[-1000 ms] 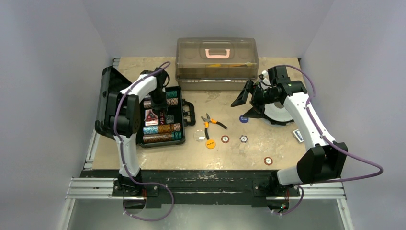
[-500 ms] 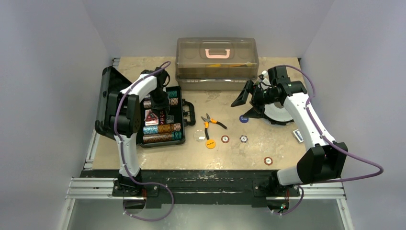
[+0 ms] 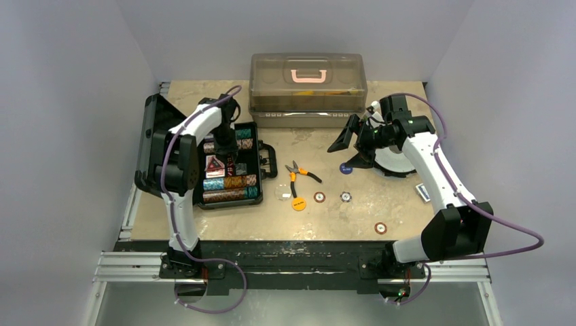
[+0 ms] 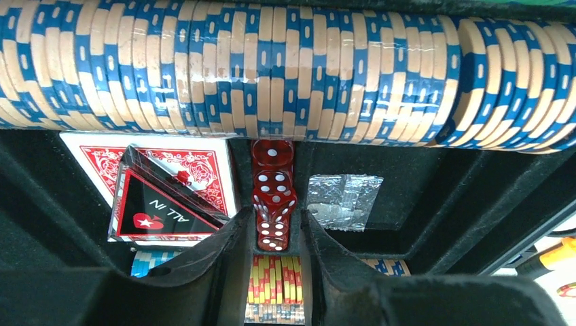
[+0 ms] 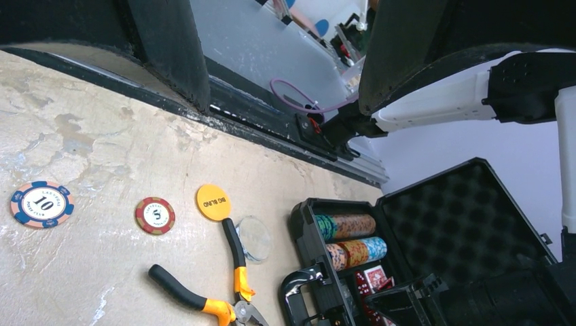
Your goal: Pack up texas hold em set
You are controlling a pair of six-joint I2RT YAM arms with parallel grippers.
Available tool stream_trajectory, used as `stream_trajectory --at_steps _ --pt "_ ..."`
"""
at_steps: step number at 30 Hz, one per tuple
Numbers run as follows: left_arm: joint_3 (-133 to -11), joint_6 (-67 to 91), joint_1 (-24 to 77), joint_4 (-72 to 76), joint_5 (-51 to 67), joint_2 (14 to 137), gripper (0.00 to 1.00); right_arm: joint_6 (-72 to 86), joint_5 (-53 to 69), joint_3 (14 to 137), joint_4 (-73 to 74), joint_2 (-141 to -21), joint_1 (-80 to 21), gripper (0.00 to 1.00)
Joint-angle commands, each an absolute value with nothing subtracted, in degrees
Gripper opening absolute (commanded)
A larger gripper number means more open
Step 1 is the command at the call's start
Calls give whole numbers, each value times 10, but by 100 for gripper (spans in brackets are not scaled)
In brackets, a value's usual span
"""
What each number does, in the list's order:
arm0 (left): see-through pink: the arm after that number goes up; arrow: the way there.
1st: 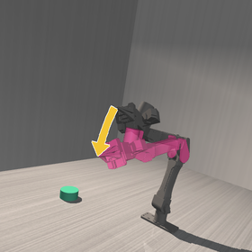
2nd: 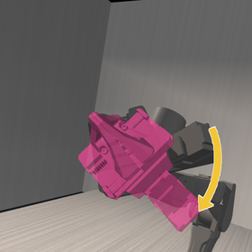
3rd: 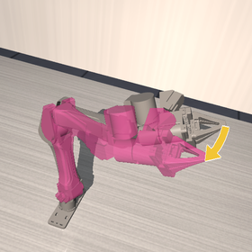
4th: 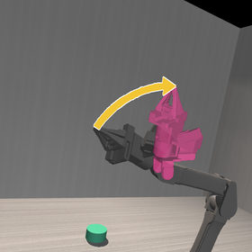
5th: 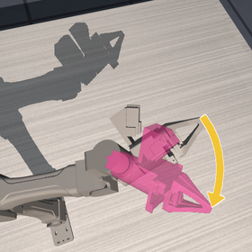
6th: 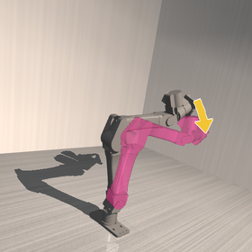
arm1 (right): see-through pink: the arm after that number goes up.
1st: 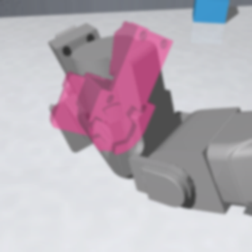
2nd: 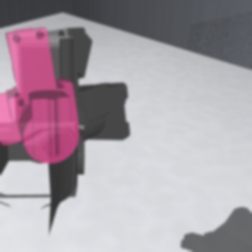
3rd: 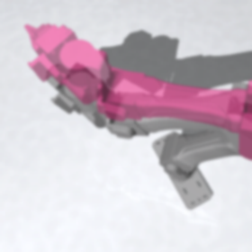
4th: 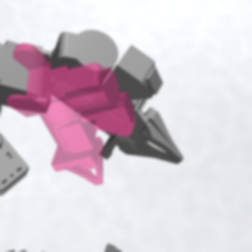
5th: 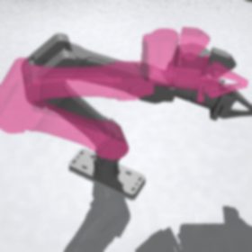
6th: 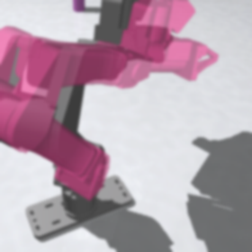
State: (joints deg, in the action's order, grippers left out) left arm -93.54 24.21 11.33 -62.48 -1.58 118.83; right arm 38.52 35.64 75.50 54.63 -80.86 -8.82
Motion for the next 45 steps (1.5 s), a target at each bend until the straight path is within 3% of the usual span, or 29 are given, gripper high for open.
stream_trajectory --at_steps 1,10,23,45 --pt "-956 226 109 -638 -20 1198 28 378 363 757 534 -787 -85 78" --pt "-976 214 108 -650 -17 1216 26 377 367 759 534 -793 -85 78" --pt "-952 236 78 -629 36 1191 1 370 364 767 538 -801 -84 78" --pt "-924 222 49 -626 -3 1159 8 370 368 755 534 -794 -82 78"
